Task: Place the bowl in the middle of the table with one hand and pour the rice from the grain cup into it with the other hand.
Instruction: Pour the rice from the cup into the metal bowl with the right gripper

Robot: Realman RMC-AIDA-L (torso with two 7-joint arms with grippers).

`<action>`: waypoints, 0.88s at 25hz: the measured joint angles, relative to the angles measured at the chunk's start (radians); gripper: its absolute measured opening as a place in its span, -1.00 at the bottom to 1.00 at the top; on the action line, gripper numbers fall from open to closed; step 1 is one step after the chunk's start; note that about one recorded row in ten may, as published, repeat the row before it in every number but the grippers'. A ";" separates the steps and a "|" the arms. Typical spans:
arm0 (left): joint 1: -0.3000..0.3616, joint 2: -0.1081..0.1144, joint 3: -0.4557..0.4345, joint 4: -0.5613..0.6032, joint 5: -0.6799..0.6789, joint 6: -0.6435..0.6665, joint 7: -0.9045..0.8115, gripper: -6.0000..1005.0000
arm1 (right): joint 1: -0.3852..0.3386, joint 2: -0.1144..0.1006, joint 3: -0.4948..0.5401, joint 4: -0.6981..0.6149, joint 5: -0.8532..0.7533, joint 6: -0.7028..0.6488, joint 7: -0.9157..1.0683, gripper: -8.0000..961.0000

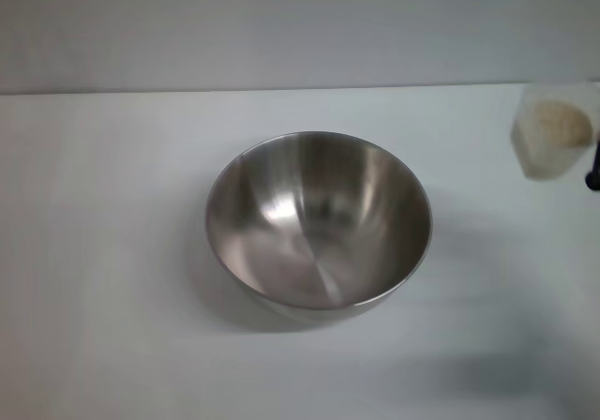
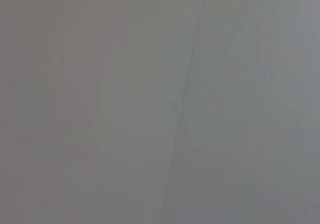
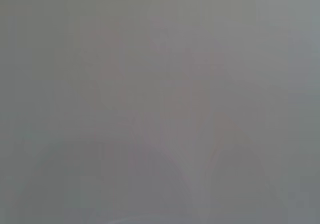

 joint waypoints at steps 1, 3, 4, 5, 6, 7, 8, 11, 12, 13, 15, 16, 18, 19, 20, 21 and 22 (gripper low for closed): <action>0.000 0.000 0.000 0.000 0.000 0.000 0.000 0.39 | 0.025 0.000 0.000 -0.003 0.000 -0.005 -0.032 -0.96; 0.001 -0.001 0.002 0.000 0.000 0.000 0.000 0.39 | 0.038 0.000 0.000 -0.003 0.000 -0.006 -0.054 -0.96; 0.001 -0.001 0.002 0.000 0.000 0.000 0.000 0.39 | 0.051 0.000 -0.002 -0.003 -0.002 -0.007 -0.072 -0.96; 0.001 -0.002 0.003 0.000 0.000 0.000 0.000 0.39 | 0.062 0.000 -0.004 -0.002 -0.004 -0.008 -0.085 -0.96; 0.001 -0.002 0.003 0.000 0.000 0.000 0.000 0.39 | 0.085 0.000 -0.010 -0.002 -0.009 -0.008 -0.107 -0.96; 0.001 -0.002 0.003 0.000 0.000 0.000 -0.001 0.39 | 0.085 0.000 -0.010 -0.002 -0.009 -0.008 -0.107 -0.96; 0.001 -0.002 0.003 0.000 0.000 0.001 -0.001 0.39 | 0.096 0.000 -0.012 -0.002 -0.011 -0.008 -0.123 -0.96; 0.000 -0.003 0.003 0.000 0.000 0.001 -0.001 0.39 | 0.127 0.001 -0.016 0.010 -0.016 -0.005 -0.222 -0.96; 0.000 -0.003 0.003 0.000 0.000 0.001 -0.001 0.39 | 0.127 0.001 -0.016 0.010 -0.016 -0.005 -0.222 -0.96; -0.001 -0.003 0.003 0.000 0.000 0.001 -0.001 0.39 | 0.133 0.001 -0.016 0.015 -0.019 -0.004 -0.244 -0.96; -0.002 -0.003 0.003 0.000 0.000 0.002 -0.001 0.39 | 0.145 0.000 -0.017 0.019 -0.032 -0.001 -0.268 -0.96; -0.003 -0.003 0.003 0.000 0.000 0.002 -0.001 0.39 | 0.150 0.000 -0.017 0.018 -0.040 -0.001 -0.275 -0.96; -0.005 -0.004 0.003 0.000 0.000 0.002 -0.001 0.39 | 0.158 0.000 -0.017 0.017 -0.053 0.000 -0.296 -0.96; -0.006 -0.005 0.003 0.000 0.000 0.002 -0.001 0.39 | 0.162 0.000 -0.017 0.022 -0.068 0.001 -0.338 -0.96; -0.007 -0.005 0.003 0.000 0.000 0.002 -0.001 0.39 | 0.162 0.000 -0.017 0.022 -0.068 0.001 -0.338 -0.96; -0.007 -0.005 0.003 0.000 0.000 0.002 -0.001 0.39 | 0.163 0.001 -0.017 0.028 -0.084 0.001 -0.379 -0.96; -0.008 -0.005 0.003 0.000 0.000 0.003 -0.001 0.39 | 0.163 0.001 -0.017 0.028 -0.084 0.001 -0.379 -0.96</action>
